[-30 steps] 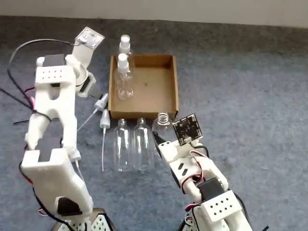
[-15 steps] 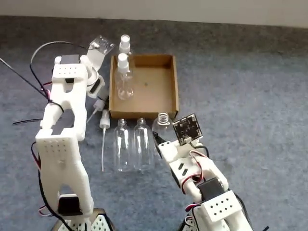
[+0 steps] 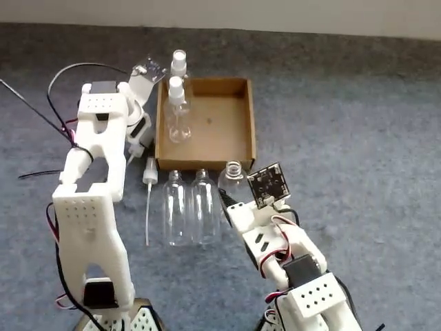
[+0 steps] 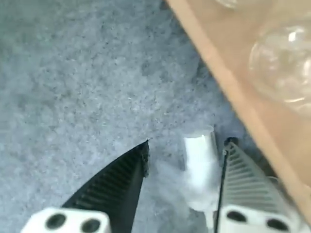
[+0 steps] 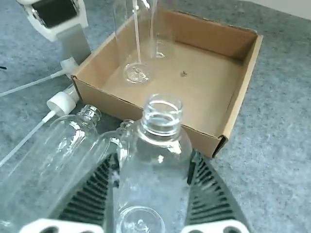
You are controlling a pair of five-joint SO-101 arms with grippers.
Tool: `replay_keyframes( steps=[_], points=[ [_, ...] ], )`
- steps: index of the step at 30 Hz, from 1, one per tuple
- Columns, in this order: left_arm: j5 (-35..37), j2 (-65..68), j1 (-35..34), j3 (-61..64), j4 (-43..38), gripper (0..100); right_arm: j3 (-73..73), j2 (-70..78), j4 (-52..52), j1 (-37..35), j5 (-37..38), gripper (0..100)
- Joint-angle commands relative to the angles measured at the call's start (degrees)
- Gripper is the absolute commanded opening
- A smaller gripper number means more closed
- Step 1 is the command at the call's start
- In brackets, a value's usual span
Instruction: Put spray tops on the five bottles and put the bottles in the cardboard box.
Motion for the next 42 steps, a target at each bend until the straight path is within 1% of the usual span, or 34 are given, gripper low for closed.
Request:
replay_keyframes(
  steps=[1, 4, 9, 15, 17, 19, 23, 28, 31, 34, 38, 40, 42],
  points=[
    [-0.53, -1.01, 0.75, 1.27, -0.09, 22, -1.71, -1.10, 0.22, -0.57, 0.35, 0.4],
    [-0.53, -1.01, 0.75, 2.42, -0.09, 21, -1.71, -1.10, 0.22, -0.57, 0.26, 0.4],
    [-0.53, -1.10, 0.66, 3.03, 0.35, 13, -1.80, -1.10, 0.22, -0.57, 0.26, 0.4],
    [-0.26, -1.63, -2.33, 2.33, 0.35, 12, -1.80, -1.10, 0.22, -0.57, 0.26, 0.4],
    [-0.18, -1.71, -3.82, 0.22, 1.05, 12, -1.80, -1.10, 0.22, -0.57, 0.26, 0.4],
    [-0.09, -1.63, -5.23, -3.38, 3.60, 12, -1.80, -1.10, 0.22, -0.57, 0.26, 0.4],
    [1.49, -1.63, -6.90, -13.76, 11.52, 12, -1.80, -1.10, 0.22, -0.57, 0.26, 0.4],
    [4.40, -1.54, -6.73, -29.32, 22.95, 12, -1.80, -1.10, 0.22, -0.57, 0.26, 0.4],
    [6.68, -1.10, -6.55, -36.53, 27.87, 12, -1.80, -1.10, 0.22, -0.57, 0.26, 0.4],
    [7.82, -0.84, -7.25, -37.32, 26.73, 14, -1.80, -1.10, 0.22, -0.57, 0.26, 0.4],
    [1.76, 3.56, -8.84, -33.19, 23.12, 21, -1.71, -1.10, 0.22, -0.57, 0.26, 0.4],
    [-1.14, 7.08, -8.84, -32.84, 23.21, 21, -1.71, -1.10, 0.22, -0.57, 0.26, 0.4],
    [-1.49, 10.24, -8.92, -33.89, 22.68, 21, -1.71, -1.10, 0.22, -0.57, 0.26, 0.4]
  ],
)
